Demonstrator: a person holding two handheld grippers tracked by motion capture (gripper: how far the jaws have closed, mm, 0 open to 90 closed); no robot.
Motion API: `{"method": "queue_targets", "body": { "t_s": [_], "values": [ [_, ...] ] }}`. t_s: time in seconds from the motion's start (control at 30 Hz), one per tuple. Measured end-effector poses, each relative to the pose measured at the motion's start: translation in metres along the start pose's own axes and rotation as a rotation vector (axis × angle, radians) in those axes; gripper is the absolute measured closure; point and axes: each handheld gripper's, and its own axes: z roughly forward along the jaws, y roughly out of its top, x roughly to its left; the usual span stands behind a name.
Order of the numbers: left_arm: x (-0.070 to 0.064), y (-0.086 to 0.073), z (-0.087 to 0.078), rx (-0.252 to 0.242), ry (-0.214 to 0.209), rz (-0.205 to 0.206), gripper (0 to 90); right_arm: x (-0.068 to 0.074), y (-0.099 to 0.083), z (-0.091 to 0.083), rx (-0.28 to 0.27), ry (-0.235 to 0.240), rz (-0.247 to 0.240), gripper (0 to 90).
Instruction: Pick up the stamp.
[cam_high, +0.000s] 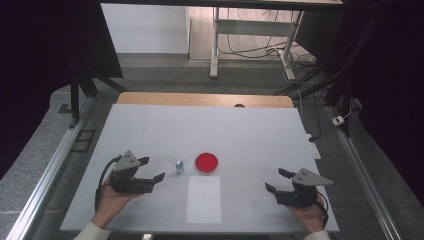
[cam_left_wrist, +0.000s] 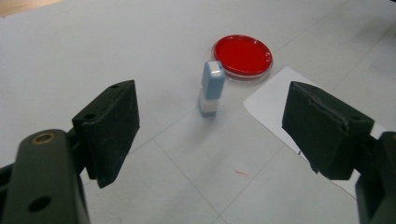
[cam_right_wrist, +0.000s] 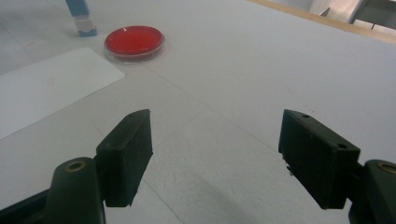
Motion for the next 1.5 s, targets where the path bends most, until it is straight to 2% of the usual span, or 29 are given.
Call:
{"method": "queue_targets", "body": {
  "t_s": [0.13,0.27,0.57,0.7,0.9,1.0,1.3,1.5],
  "values": [
    [-0.004,0.007,0.005,0.01,-0.014,0.009,19.5,0.0,0.0,0.002,0.009,0.007,0.001,25.4],
    [-0.009,0.015,0.012,0.02,-0.028,0.039,19.5,-0.001,-0.002,0.001,0.011,0.001,0.002,25.4],
    [-0.017,0.028,0.027,0.043,-0.051,0.059,20.0,0.0,-0.003,0.0,0.024,-0.001,-0.005,25.3],
    [-0.019,0.032,0.034,0.069,-0.044,0.069,20.4,0.0,-0.003,0.002,0.033,0.002,-0.011,25.2],
    [-0.015,0.038,0.045,0.091,-0.027,0.06,21.3,0.001,-0.002,0.004,0.033,0.01,-0.015,25.0],
    [-0.012,0.038,0.052,0.111,-0.015,0.048,21.9,0.002,-0.002,0.005,0.034,0.022,-0.018,24.8],
    [-0.007,0.038,0.071,0.149,0.009,0.035,27.2,0.001,-0.003,0.006,0.048,0.014,-0.022,24.8],
    [-0.007,0.034,0.08,0.172,0.016,0.042,30.6,0.002,-0.004,0.007,0.053,0.025,-0.02,24.7]
  ]
}}
